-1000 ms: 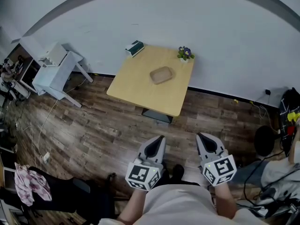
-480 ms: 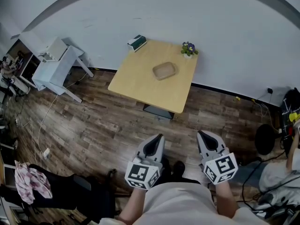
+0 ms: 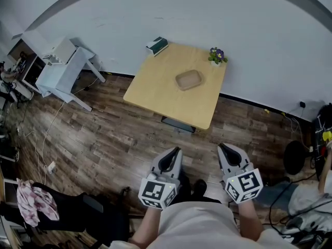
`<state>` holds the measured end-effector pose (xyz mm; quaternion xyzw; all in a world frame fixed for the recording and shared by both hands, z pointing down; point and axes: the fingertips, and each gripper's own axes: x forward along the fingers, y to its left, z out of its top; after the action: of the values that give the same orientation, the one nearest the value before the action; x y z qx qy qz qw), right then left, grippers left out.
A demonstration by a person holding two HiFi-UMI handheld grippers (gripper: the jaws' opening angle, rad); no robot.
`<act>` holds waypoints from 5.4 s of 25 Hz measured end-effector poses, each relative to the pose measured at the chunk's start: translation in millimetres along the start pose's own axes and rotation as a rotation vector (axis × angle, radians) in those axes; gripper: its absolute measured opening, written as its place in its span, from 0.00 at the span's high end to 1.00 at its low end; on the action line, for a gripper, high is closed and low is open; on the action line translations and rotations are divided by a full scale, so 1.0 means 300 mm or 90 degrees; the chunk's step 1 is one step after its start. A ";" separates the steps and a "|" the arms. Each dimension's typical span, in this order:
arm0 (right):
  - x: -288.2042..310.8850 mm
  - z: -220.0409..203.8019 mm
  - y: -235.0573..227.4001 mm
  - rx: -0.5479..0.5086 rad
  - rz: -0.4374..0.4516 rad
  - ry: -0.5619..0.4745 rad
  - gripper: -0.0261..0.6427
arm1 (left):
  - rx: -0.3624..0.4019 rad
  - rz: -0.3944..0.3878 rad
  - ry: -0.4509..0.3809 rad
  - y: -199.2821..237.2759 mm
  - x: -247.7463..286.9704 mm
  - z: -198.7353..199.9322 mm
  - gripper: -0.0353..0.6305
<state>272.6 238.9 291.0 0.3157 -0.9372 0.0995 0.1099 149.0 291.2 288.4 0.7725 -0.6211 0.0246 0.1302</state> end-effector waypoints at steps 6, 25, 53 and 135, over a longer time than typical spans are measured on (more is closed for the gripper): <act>0.119 0.032 0.000 -0.005 0.012 0.009 0.90 | -0.001 0.015 0.001 0.105 0.044 0.025 0.94; 0.463 0.167 -0.035 -0.033 0.000 0.028 0.83 | 0.005 -0.018 -0.012 0.390 0.252 0.151 0.85; 0.775 0.107 0.043 -0.035 -0.064 0.118 0.75 | -0.027 -0.015 0.025 0.741 0.238 0.095 0.83; 1.615 -0.259 -0.330 -0.050 -0.151 0.449 0.77 | -0.021 -0.162 0.250 1.222 1.068 -0.050 0.83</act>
<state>-31.9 -94.8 507.1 0.3642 -0.8015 0.1527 0.4490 -130.4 -82.2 429.6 0.8228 -0.4818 0.1476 0.2630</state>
